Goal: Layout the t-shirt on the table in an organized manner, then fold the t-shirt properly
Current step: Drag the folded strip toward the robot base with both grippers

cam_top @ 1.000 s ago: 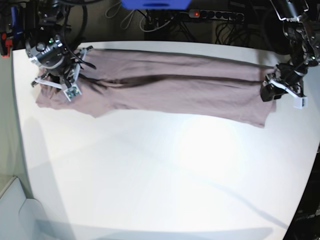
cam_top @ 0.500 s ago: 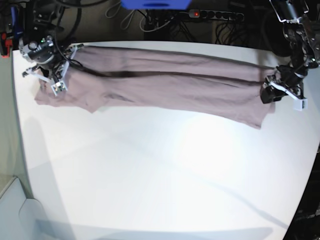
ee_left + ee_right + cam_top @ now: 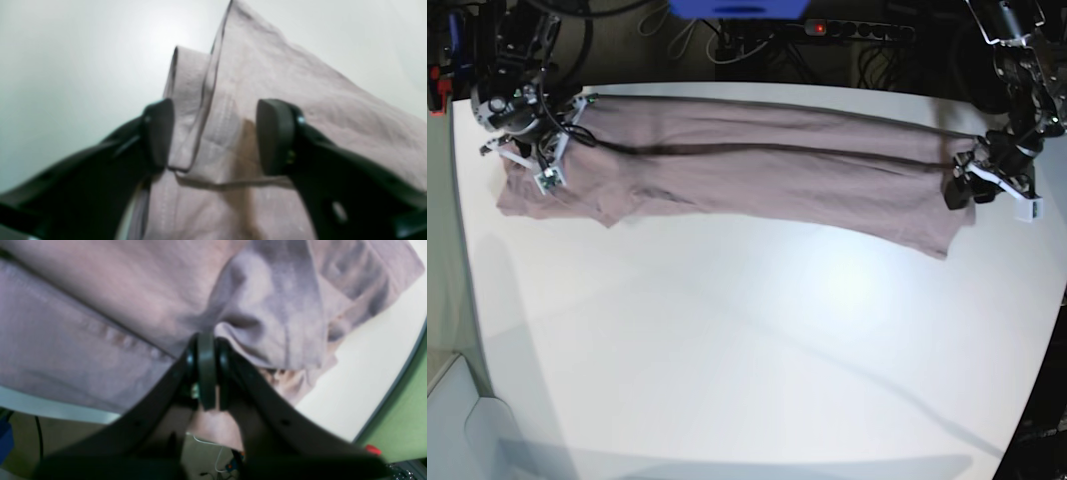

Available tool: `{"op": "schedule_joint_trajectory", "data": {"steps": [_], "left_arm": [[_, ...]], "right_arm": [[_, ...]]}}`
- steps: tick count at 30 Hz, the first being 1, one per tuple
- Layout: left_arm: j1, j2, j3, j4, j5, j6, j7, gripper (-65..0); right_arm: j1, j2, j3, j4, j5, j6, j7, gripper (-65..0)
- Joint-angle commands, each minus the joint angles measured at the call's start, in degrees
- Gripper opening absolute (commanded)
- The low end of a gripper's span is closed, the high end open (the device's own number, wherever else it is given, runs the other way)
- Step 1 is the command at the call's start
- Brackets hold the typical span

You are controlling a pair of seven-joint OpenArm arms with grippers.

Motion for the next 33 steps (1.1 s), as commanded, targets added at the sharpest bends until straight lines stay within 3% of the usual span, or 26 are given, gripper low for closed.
{"op": "schedule_joint_trajectory", "data": {"steps": [1, 3, 8, 15, 23, 33], "left_arm": [[-0.2, -1.0, -0.2, 1.5, -0.9, -1.1, -0.9, -22.7], [-0.2, -1.0, -0.3, 1.8, -1.0, -3.8, -0.9, -22.3], [0.5, -1.0, -2.5, 1.5, -0.9, -3.9, -0.9, -22.3], [0.0, -1.0, -8.3, 1.1, -0.3, -3.9, 4.6, -22.2], [-1.2, -0.9, -3.4, -0.5, -0.1, -3.9, 4.5, -22.2], [-2.0, -0.9, -2.8, -6.9, -0.1, -3.9, 4.4, -22.2]], "right_arm": [[-0.1, 0.3, 0.1, 0.2, 0.2, -0.2, -0.4, -58.2], [-0.1, 0.4, 0.1, 0.2, 0.2, -0.2, -0.4, -52.6], [-0.2, 0.5, -0.1, 0.2, 0.2, -0.2, -0.4, -44.6], [-0.1, 0.4, -0.1, 0.2, 0.2, -0.2, -0.4, -44.7], [-0.1, 0.4, -0.2, 0.2, 0.2, -0.2, -0.4, -44.7], [-0.2, 0.4, -0.2, 0.4, 0.2, -0.2, -0.4, -44.7]]}}
